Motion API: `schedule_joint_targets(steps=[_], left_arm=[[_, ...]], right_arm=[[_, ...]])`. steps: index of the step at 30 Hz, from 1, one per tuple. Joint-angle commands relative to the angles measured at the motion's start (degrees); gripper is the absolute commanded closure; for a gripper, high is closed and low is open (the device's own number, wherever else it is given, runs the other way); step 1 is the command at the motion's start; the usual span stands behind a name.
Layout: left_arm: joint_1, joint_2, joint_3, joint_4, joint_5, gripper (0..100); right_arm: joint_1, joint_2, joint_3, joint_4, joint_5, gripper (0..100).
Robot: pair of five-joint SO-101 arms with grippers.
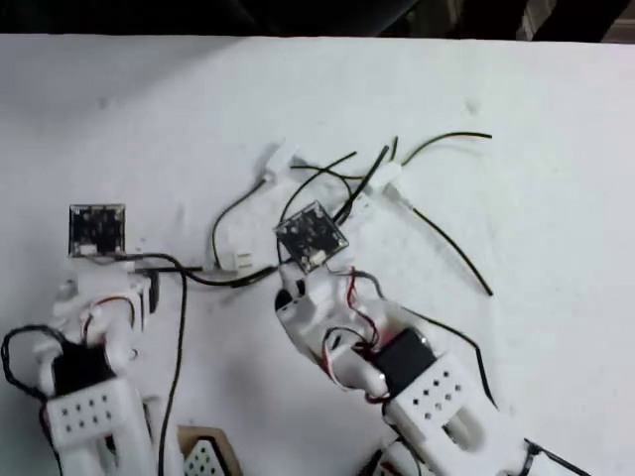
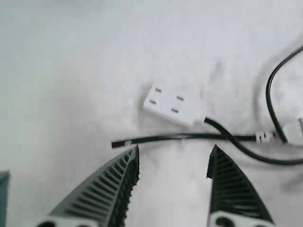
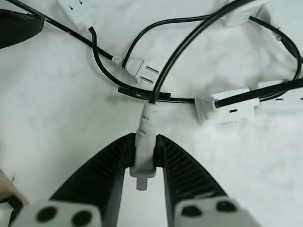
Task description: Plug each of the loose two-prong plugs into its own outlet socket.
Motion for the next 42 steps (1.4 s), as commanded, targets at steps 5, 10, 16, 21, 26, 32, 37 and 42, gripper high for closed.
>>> schedule_joint_targets(steps=[5, 10, 16, 21, 26, 32, 37, 42], left_arm=[[11.2, -24.0, 1.3, 5.7, 6.6, 76], [17.4, -30.7, 1.2, 6.5, 11.7, 76], [20.0, -30.4, 1.2, 6.9, 14.9, 76], [27.6, -30.4, 1.3, 12.1, 14.6, 76], [29.3, -30.4, 1.4, 12.9, 14.5, 76], [29.2, -30.4, 5.0, 9.3, 14.4, 76], [29.2, -30.4, 5.4, 8.7, 14.4, 76], [29.7, -30.4, 4.8, 10.1, 14.4, 76]], right_arm=[[-0.9, -5.4, 3.3, -4.8, -2.6, 98.1], [-5.4, -8.3, 7.4, -8.3, -2.6, 98.1], [-8.6, -12.4, 8.6, -8.1, -2.6, 98.1], [-8.7, -12.9, 9.0, -9.5, -2.6, 98.1], [-8.7, -13.2, 8.9, -11.0, -2.6, 98.1], [-11.9, -13.2, 8.9, -10.9, -2.6, 98.1], [-14.4, -13.1, 8.9, -10.8, -2.6, 98.1], [-14.5, -12.8, 9.0, -10.7, -2.6, 98.1]])
